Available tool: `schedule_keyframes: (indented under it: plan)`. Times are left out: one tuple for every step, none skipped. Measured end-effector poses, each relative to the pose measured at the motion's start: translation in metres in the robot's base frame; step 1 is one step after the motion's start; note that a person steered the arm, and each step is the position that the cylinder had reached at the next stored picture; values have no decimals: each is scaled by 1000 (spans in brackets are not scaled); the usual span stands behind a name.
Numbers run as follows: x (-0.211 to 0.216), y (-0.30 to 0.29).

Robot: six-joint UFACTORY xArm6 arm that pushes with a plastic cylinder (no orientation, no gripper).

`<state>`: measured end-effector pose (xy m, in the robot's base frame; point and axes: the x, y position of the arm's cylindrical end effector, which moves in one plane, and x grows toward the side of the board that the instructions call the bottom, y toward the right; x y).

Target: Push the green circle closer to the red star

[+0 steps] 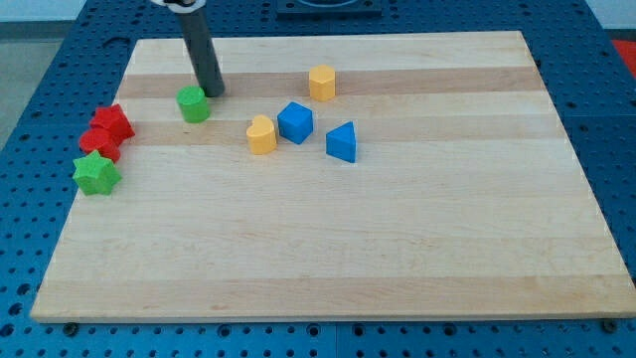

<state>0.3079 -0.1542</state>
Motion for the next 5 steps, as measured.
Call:
schedule_keyframes:
  plan:
    - [19,17]
    - [43,11]
    - [42,-18]
    - [30,-38]
    - [29,-42]
